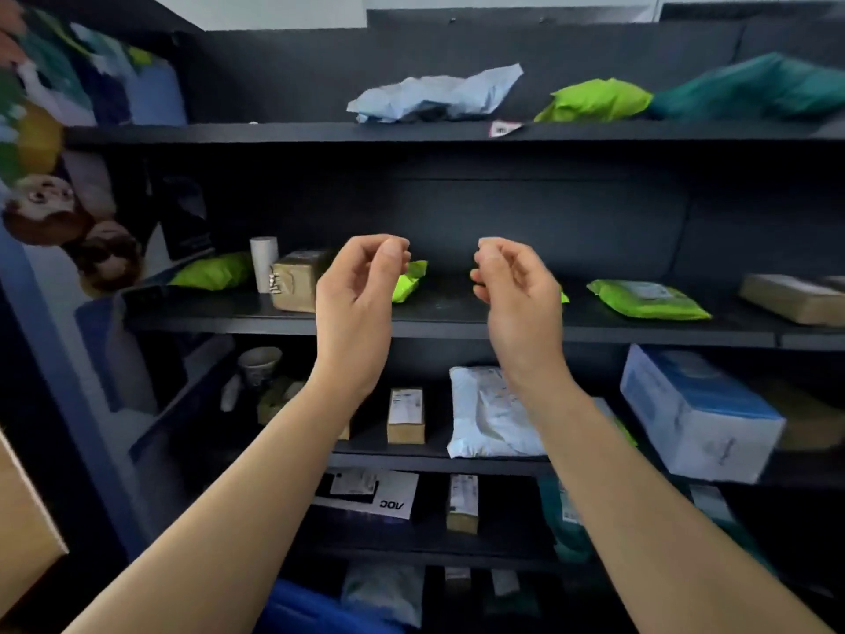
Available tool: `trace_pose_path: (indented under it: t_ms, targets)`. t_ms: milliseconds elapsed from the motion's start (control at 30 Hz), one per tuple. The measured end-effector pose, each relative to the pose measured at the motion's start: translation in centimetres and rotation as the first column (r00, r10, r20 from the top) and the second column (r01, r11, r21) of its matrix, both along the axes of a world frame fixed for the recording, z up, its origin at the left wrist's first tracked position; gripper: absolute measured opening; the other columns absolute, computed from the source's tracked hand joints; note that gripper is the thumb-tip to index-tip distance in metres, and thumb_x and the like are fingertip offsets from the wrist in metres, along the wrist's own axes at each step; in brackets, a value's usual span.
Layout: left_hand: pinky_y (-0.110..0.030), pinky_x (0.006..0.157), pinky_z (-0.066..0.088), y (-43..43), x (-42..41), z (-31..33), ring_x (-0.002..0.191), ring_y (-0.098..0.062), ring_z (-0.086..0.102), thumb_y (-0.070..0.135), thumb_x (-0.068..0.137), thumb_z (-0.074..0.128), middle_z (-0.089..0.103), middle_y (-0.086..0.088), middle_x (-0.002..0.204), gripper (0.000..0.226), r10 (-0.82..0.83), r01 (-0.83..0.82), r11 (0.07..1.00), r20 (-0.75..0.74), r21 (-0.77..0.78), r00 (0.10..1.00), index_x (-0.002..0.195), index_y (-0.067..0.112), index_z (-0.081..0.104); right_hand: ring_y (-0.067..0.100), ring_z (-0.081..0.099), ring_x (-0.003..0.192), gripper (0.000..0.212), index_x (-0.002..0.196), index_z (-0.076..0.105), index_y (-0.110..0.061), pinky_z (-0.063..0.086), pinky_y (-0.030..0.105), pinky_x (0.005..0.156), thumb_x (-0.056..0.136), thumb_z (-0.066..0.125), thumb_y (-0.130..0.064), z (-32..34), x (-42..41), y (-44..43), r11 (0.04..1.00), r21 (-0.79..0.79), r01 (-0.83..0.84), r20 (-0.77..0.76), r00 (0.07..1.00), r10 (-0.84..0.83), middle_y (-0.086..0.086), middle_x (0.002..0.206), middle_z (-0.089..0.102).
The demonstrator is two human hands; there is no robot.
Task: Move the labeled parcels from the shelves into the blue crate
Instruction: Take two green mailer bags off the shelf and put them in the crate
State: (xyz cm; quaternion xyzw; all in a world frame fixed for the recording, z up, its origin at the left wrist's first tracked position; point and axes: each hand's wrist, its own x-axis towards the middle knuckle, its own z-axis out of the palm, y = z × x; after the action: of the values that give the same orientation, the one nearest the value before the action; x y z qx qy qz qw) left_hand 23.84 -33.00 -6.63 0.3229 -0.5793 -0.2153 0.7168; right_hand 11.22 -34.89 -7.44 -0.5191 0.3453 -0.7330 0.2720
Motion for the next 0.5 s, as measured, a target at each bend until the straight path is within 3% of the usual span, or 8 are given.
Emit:
trace_pose_path:
  t_ms: [133,367,500]
  targets:
    - [-0.02,0.082,0.051,-4.1,-6.6,-0.4,0.086,-0.01,0.063,0.017,0.095,0.049,0.065,0.003,0.085,0.016,-0.076,0.077,0.996,-0.037,0.051,0.996,0.094,0.009,0.064,0.009,0.061,0.091,0.009,0.095,0.064,-0.023,0.052,0.032,0.09,0.092,0.056,-0.022,-0.8,-7.7,-2.8,0.993,0.037,0.109,-0.026,0.994,-0.108,-0.009,0.091,0.065]
    - [-0.017,0.075,0.049,-11.5,-13.8,-2.2,0.08,-0.014,0.061,0.014,0.093,0.05,0.063,0.003,0.08,0.016,-0.131,0.141,0.98,-0.078,0.139,0.988,0.083,0.017,0.062,0.008,0.059,0.086,0.008,0.092,0.062,-0.026,0.05,0.028,0.085,0.093,0.055,-0.022,-2.0,-17.8,-6.7,0.961,0.078,0.266,-0.024,0.964,-0.265,-0.012,0.087,0.062]
    - [-0.028,0.082,0.049,-15.5,-16.3,-3.7,0.082,-0.016,0.059,0.014,0.093,0.05,0.062,0.002,0.079,0.018,-0.133,0.145,0.97,-0.072,0.194,0.988,0.08,0.02,0.062,0.009,0.06,0.089,0.008,0.094,0.062,-0.025,0.05,0.029,0.086,0.093,0.055,-0.022,-2.5,-20.9,-9.1,0.942,0.095,0.322,-0.03,0.947,-0.32,-0.012,0.088,0.062]
